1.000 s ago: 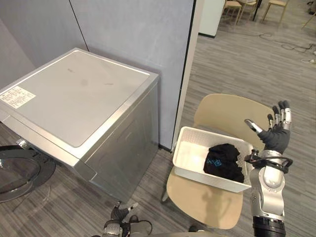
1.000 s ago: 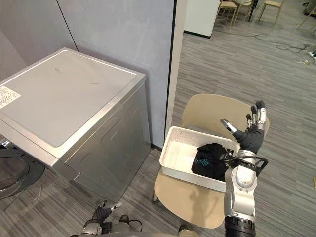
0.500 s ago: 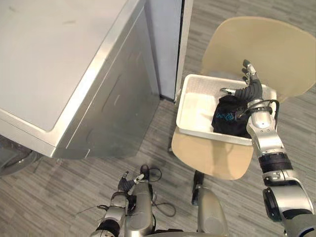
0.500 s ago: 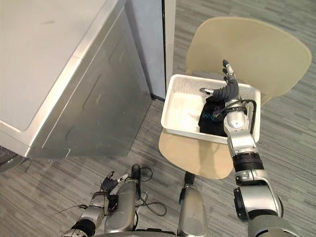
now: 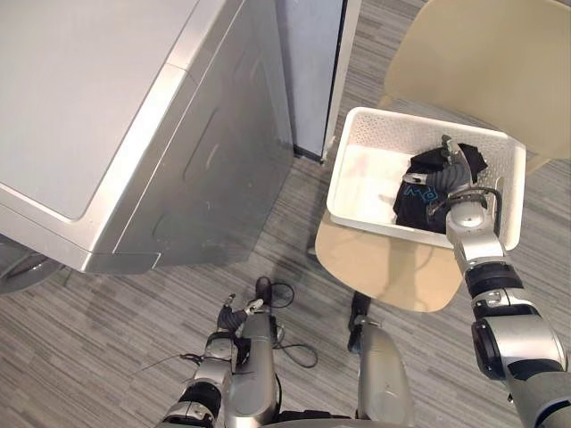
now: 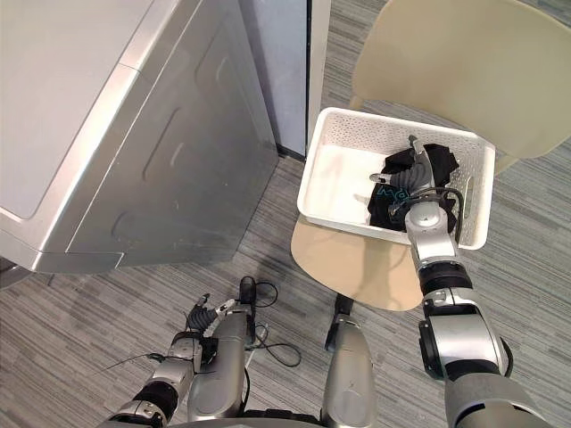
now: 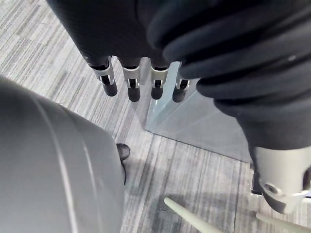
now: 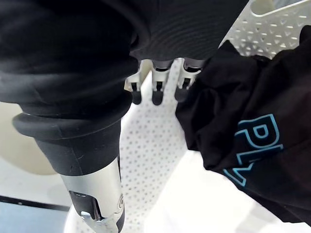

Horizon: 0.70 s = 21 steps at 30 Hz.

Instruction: Pick up the laundry basket with both hands and put the clothes into the washing machine.

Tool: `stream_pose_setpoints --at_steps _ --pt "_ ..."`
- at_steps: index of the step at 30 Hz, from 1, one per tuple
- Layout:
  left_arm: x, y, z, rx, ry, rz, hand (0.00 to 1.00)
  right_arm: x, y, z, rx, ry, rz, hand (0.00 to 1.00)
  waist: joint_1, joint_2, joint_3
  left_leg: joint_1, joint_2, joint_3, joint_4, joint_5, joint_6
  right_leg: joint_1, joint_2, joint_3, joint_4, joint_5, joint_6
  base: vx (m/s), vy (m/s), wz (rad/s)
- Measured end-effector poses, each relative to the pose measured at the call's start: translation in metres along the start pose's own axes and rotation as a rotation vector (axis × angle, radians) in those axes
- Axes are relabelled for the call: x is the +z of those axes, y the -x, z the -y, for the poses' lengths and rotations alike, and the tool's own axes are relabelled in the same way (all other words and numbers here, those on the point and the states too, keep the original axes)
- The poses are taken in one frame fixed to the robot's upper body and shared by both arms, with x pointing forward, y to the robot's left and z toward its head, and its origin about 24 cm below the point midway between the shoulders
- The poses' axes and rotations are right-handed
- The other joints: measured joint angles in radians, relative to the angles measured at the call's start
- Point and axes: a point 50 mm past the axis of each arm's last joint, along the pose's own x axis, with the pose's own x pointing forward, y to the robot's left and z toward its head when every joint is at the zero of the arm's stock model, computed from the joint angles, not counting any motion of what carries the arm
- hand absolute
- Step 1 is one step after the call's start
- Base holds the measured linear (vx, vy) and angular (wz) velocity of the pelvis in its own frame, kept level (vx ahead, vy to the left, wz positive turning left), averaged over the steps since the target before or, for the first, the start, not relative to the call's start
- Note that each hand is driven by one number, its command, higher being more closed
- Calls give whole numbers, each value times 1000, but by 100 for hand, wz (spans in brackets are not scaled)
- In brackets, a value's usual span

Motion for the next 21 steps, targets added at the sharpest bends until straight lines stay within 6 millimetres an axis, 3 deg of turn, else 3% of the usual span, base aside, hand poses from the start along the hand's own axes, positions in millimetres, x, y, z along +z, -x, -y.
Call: stream_pose_setpoints --at_steps 9,15,21 --pt "12 -1 7 3 18 31 0 -10 -2 14 -76 -43 -71 0 0 -13 5 -27 18 22 -3 6 -2 -30 -4 -6 -1 1 0 21 -1 -2" --pt "18 -1 11 -6 35 48 0 0 -9 25 -100 -32 -76 0 -2 -30 2 -52 36 38 1 6 -2 -61 3 -10 -2 4 -4 35 -6 -7" --pt "21 0 16 -15 63 54 0 -5 -9 27 -103 5 -99 0 -4 -41 -1 -73 46 64 5 6 -3 -90 8 1 -3 7 -7 18 1 -8"
